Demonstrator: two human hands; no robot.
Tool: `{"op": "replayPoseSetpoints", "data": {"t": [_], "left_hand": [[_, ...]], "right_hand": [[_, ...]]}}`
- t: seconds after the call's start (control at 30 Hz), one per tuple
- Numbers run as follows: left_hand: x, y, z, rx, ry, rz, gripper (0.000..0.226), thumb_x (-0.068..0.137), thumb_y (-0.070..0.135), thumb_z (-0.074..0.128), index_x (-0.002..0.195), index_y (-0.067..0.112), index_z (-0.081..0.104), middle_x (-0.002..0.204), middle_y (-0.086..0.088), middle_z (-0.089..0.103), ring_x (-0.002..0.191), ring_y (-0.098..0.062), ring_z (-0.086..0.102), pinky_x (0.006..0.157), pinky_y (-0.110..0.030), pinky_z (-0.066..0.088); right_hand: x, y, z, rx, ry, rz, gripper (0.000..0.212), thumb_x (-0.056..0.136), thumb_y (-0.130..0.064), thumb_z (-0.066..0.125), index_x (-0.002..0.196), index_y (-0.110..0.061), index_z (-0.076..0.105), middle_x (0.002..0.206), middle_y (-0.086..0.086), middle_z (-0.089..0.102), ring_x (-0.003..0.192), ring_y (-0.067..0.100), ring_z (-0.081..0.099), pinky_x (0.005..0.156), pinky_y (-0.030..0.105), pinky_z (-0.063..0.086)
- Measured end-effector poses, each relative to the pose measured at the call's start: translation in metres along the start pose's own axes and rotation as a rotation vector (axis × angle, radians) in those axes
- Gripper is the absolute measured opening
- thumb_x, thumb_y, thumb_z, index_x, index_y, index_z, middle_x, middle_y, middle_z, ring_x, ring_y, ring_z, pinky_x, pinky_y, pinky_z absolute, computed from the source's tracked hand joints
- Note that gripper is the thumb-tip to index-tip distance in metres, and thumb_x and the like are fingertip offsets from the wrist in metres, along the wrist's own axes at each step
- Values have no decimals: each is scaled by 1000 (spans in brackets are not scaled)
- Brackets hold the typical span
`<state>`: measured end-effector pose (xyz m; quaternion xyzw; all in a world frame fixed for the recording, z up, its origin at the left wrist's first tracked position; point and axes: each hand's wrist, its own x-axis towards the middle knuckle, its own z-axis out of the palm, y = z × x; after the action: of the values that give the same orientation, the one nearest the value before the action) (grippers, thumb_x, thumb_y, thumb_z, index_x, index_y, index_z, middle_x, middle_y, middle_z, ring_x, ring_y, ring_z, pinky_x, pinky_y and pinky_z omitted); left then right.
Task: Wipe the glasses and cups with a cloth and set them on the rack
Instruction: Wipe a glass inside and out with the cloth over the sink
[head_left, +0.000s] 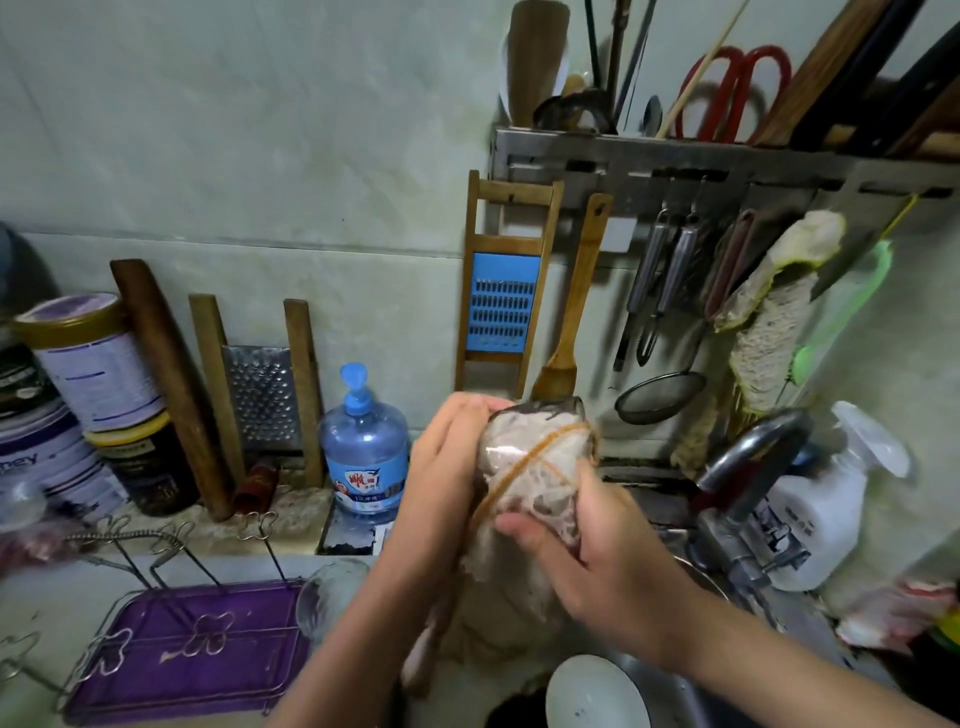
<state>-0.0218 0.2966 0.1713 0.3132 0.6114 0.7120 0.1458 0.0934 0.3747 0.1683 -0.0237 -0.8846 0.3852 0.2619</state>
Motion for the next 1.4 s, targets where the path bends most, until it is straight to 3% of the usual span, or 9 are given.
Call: {"op": "replayPoseSetpoints", "data": {"t": [0.1,0.3,0.4,0.57,0.77,0.93,1.07,1.2,1.4], "left_hand": [[0,-2,-5,-121,-81,-215,22,90,27,53,76,26,70,83,4,69,79,-12,63,71,-30,50],[1,-2,-8,-223,-183,-408,33,95,45,46,92,21,68,84,-5,71,74,-19,67,54,-24,49],[-1,-6,-5,-265,-117,-236,37,83,52,44,111,32,58,93,1,69,80,-13,71,58,-32,57],[-5,-14,1,-84,25,125,29,92,43,51,111,23,61,98,6,69,94,-7,66,80,-18,51],[-4,-5,-5,-171,36,-92,25,83,34,53,80,17,71,89,-9,70,86,-22,64,81,-35,51],[-8,4,-11,-300,-114,-260,26,90,24,51,77,14,71,80,-12,69,74,-22,66,68,-32,49],[-13,5,-12,-435,-62,-226,30,88,40,57,83,14,73,88,-14,73,80,-24,71,79,-38,52],[-18,5,-9,-334,41,105,34,88,40,54,115,20,58,117,-7,68,106,-26,66,90,-38,54],[-23,16,-3,-307,164,118,16,85,26,65,83,10,65,78,4,70,76,-9,65,68,-17,52]], "right_hand": [[-4,31,-3,-245,-152,-269,32,102,-27,38,106,-4,60,107,8,66,100,18,60,95,28,48],[-8,53,-5,-304,-167,-249,37,99,-12,37,81,2,66,80,17,67,77,34,65,78,35,52],[-5,34,-7,-76,28,-123,8,91,-16,56,92,-23,60,91,-1,71,90,11,65,78,23,51],[2,-2,-8,572,30,165,24,92,-9,59,113,-20,60,108,-12,72,105,6,66,86,15,49],[-3,2,1,-224,-56,-166,28,95,-36,53,108,-11,50,97,5,71,89,11,65,87,23,52],[7,9,-15,-435,-92,-586,20,87,1,39,74,-14,44,58,6,54,65,8,36,70,16,36],[-1,16,-15,-437,-148,-466,13,92,-13,50,85,-5,57,70,8,61,66,16,50,63,23,45],[-1,-7,-15,27,-107,-57,30,90,-36,57,111,-15,58,105,-9,69,98,-1,62,87,16,48],[-5,-19,2,62,46,-107,18,92,-40,56,109,-33,54,103,-22,69,101,-5,61,88,8,44]]}}
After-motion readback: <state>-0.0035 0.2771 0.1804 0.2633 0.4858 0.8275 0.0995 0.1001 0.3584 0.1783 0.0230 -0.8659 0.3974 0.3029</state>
